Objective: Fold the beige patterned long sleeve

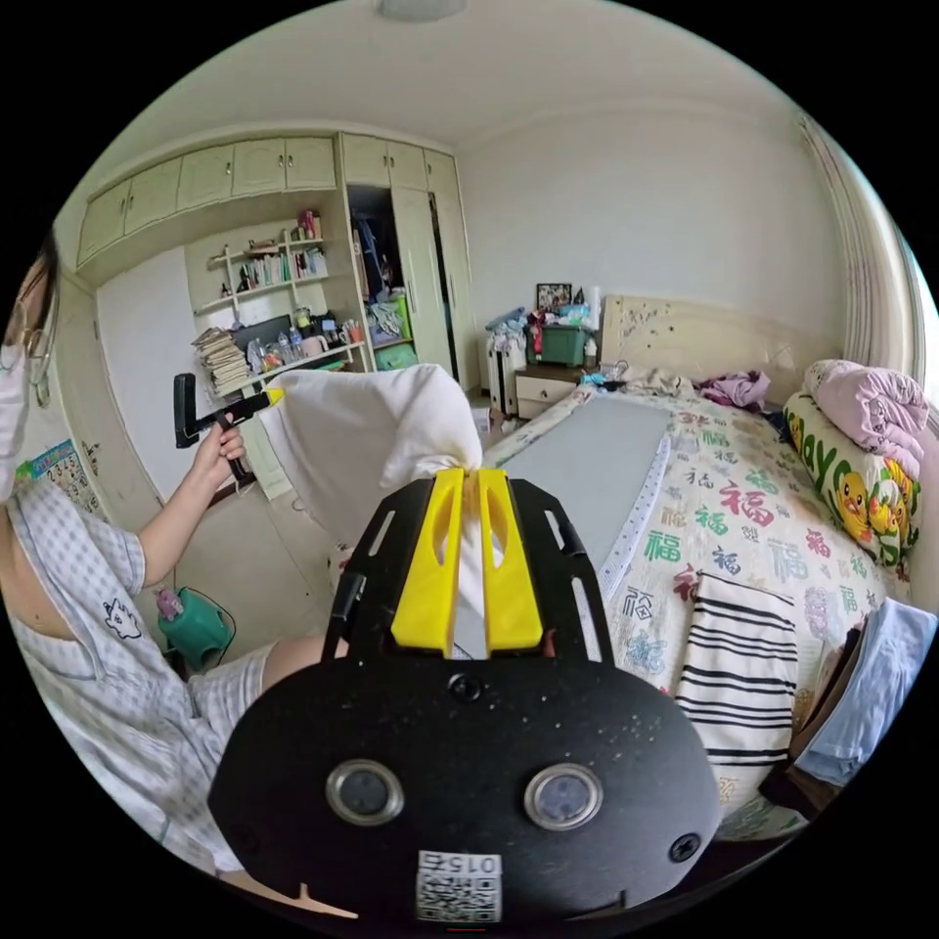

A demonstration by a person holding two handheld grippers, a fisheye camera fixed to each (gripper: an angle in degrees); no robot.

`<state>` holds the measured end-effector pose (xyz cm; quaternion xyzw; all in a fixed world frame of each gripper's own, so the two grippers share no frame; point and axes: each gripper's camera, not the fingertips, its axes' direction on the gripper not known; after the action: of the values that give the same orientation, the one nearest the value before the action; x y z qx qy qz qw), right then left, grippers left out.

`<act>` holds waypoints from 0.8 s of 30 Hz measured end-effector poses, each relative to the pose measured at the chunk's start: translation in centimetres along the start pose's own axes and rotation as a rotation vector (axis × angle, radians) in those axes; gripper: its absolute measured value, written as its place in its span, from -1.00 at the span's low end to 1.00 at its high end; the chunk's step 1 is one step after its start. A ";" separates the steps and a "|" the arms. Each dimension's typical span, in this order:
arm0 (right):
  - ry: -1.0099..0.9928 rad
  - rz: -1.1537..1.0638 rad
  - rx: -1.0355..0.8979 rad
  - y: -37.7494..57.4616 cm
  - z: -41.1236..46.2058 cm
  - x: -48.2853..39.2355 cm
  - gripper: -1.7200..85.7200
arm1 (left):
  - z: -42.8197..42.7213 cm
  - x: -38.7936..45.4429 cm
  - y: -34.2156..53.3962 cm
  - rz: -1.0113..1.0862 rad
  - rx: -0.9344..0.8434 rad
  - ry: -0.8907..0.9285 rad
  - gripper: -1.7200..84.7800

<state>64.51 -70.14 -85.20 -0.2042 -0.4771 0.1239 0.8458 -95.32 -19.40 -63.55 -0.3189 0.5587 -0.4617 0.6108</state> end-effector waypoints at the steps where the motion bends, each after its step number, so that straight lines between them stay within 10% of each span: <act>1: -0.008 -0.009 0.019 -0.2 -0.9 -0.5 -0.91 | -0.4 0.4 -0.3 0.009 0.014 -0.001 -0.85; 8: -0.077 0.101 0.015 -1.4 1.2 1.7 -0.91 | 2.8 1.1 -2.4 0.019 0.010 0.013 -0.84; 17: 0.192 0.554 -0.216 0.2 25.0 15.0 -0.87 | 27.4 -5.9 4.2 -0.254 -0.528 -0.207 -0.74; 24: -0.249 -0.019 -0.480 2.2 33.9 3.8 -0.78 | 26.2 0.3 12.0 0.095 -0.714 0.191 -0.70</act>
<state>37.40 -58.94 -67.67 -0.3775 -0.5953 0.0234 0.7089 -67.27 -18.53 -69.97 -0.4410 0.7532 -0.2368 0.4269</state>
